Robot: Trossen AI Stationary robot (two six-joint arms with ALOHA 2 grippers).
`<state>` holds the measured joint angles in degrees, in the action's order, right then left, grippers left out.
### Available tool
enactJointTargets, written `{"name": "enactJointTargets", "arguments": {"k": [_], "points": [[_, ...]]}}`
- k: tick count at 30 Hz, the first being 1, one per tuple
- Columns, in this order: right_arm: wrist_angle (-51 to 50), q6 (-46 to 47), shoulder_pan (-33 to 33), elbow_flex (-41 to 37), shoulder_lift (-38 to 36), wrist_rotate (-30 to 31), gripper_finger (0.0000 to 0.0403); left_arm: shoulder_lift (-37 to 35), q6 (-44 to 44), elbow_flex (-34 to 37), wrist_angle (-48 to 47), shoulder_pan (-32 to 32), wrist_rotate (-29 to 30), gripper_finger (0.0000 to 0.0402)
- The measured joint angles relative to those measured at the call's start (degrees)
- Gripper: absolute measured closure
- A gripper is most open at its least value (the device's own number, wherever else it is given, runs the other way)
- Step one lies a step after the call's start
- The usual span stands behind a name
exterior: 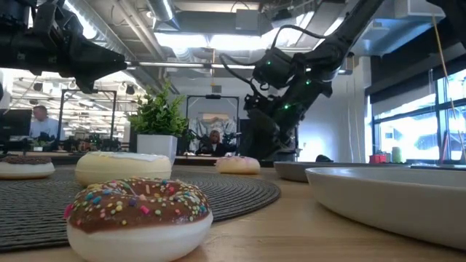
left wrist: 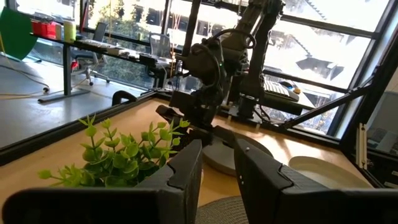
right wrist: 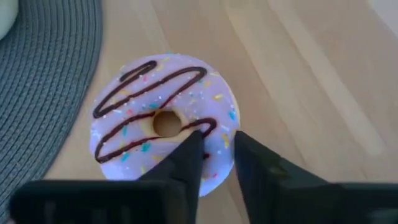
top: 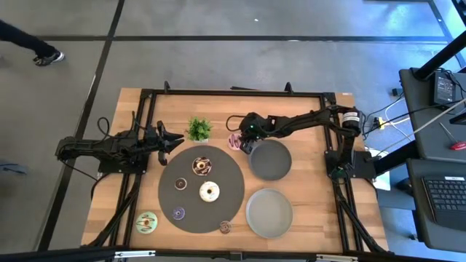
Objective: Pick & Place donuts
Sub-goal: Put the large purple donut on the black plate
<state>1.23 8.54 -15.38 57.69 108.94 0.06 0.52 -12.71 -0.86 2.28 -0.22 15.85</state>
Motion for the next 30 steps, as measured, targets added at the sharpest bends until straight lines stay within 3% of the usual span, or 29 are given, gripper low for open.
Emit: {"name": "enactJointTargets", "arguments": {"k": [7, 17, 22, 25, 30], "points": [[-4.21, -2.49, 0.66, -0.13, -4.53, 0.64, 0.0389, -0.01, 0.00, 0.00, 0.02, 0.01, 0.03, 0.0309], [-26.23, -1.23, 8.09, -3.31, -22.96, 0.49, 0.0393, 0.01, 0.00, 0.00, 0.00, 0.01, 0.32, 0.0309], [-26.09, 5.63, 11.19, -12.63, -34.95, 0.62, 0.0393, -0.01, 0.00, 0.00, 0.02, 0.01, 0.56, 0.0311], [-23.66, 9.90, 11.18, -18.56, -40.65, 5.01, 0.0392, 0.01, 0.00, 0.00, 0.02, 0.01, 0.56, 0.0309], [-14.87, 13.31, 9.48, -26.99, -45.02, 7.49, 0.0391, 0.01, 0.00, 0.00, 0.02, 0.01, 0.74, 0.0311]]}}
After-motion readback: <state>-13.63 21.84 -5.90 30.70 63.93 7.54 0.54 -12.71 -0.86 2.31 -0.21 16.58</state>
